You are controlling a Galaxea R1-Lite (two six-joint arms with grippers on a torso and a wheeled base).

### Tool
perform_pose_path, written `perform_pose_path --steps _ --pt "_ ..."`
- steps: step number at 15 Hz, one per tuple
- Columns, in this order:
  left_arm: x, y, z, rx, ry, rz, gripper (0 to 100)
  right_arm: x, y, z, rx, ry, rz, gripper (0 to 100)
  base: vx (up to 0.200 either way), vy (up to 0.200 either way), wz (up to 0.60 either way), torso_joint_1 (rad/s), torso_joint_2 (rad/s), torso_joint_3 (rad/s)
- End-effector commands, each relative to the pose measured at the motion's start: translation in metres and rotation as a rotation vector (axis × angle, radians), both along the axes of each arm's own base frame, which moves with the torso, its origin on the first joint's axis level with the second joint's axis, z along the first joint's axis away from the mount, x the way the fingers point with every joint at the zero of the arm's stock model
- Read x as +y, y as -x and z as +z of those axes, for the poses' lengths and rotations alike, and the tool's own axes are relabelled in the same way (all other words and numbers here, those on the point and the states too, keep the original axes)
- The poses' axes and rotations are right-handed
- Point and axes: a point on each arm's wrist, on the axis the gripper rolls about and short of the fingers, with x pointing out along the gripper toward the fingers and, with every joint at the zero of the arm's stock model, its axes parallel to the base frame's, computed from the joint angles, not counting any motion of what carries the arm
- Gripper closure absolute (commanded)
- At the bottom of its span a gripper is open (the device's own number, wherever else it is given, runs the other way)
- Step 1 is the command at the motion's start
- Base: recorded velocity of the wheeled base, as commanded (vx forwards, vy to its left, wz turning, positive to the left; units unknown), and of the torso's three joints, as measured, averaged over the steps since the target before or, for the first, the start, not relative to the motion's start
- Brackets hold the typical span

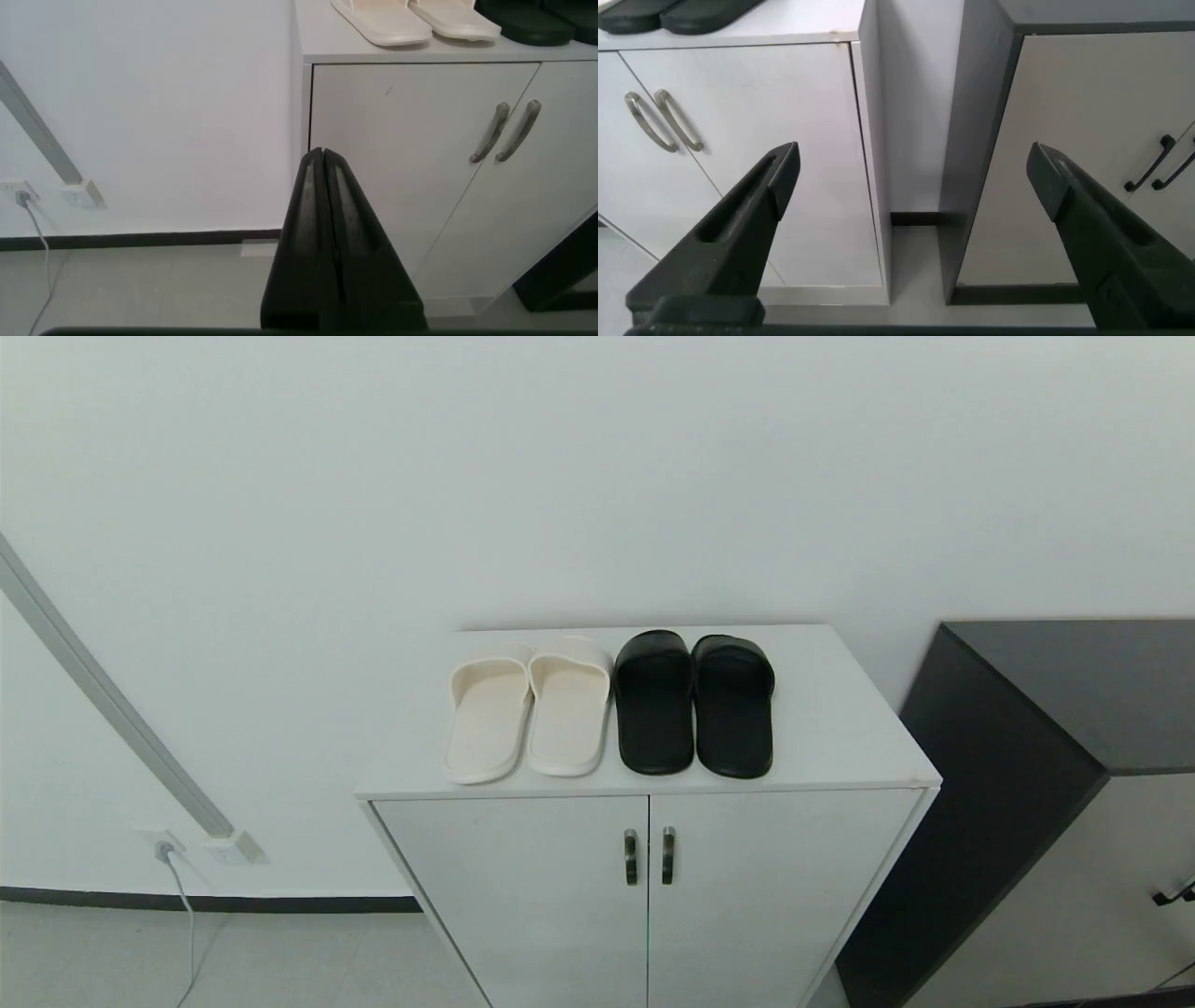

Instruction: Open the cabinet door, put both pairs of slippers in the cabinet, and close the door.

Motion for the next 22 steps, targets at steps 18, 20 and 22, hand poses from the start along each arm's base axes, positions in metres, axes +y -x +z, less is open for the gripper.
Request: perform_pose_path --steps 18,20,22 --pt "0.0 0.0 0.0 0.0 0.002 0.003 100 0.002 -0.033 0.057 0.236 -0.107 0.111 0 0.0 0.0 0.0 0.0 0.0 0.0" --pt "0.0 0.0 0.0 0.0 0.002 0.003 100 0.006 -0.074 0.08 0.244 -0.106 0.149 0 0.0 0.0 0.0 0.0 0.0 0.0" --pt "0.0 0.0 0.0 0.002 0.002 0.003 100 0.015 -0.109 0.103 0.21 -0.102 0.215 0 0.0 0.0 0.0 0.0 0.0 0.0"
